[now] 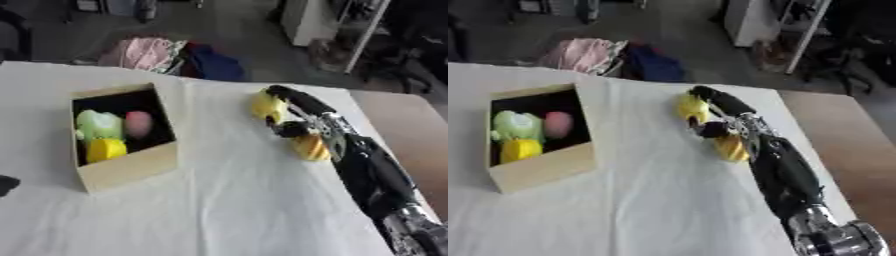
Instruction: Pick up objects on the table and place them in the box.
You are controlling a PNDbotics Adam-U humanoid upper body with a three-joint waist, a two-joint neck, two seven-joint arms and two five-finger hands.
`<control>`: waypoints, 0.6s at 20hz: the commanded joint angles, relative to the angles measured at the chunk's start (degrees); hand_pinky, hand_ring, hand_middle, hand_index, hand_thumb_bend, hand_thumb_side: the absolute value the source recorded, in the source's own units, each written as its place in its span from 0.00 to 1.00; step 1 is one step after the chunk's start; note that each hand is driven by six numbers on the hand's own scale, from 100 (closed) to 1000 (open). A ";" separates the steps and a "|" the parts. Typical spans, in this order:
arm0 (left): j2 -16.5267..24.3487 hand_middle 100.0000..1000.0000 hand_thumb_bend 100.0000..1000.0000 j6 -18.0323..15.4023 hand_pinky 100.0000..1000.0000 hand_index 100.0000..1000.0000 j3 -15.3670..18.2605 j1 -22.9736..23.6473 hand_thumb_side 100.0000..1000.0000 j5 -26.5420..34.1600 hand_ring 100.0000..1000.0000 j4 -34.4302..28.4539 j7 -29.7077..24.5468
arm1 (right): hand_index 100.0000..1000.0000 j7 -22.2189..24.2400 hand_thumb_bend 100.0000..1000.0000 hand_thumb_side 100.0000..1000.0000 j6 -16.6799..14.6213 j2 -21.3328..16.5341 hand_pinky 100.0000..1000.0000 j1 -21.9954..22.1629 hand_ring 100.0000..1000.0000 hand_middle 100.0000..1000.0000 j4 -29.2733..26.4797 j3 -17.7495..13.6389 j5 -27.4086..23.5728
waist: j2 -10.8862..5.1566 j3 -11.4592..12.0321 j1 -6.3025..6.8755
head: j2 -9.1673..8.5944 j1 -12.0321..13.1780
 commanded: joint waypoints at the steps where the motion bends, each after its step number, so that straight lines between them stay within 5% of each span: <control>1: 1.04 0.52 0.00 -0.03 0.73 0.70 -0.02 -0.83 0.57 -0.25 0.66 -1.16 -0.23 | 1.00 -0.13 0.00 0.39 0.31 -0.95 0.86 -0.87 0.96 1.00 -0.07 -0.24 0.15 | 0.11 0.05 -0.03 | -0.82 -0.21; 8: 1.06 0.52 0.00 -0.10 0.73 0.70 -0.14 -0.96 0.57 -0.37 0.66 -1.16 -0.40 | 1.00 -3.56 0.00 0.12 1.74 -0.72 0.80 -0.80 0.90 0.97 -0.25 -0.44 1.74 | 0.40 0.20 -0.24 | -1.13 -0.31; 12: 1.05 0.52 0.00 -0.07 0.73 0.70 -0.15 -1.02 0.57 -0.43 0.67 -1.16 -0.44 | 0.97 -5.35 0.00 0.12 2.26 -0.63 0.74 -0.66 0.83 0.90 0.02 -0.35 3.28 | 0.55 0.28 -0.41 | -1.28 -0.32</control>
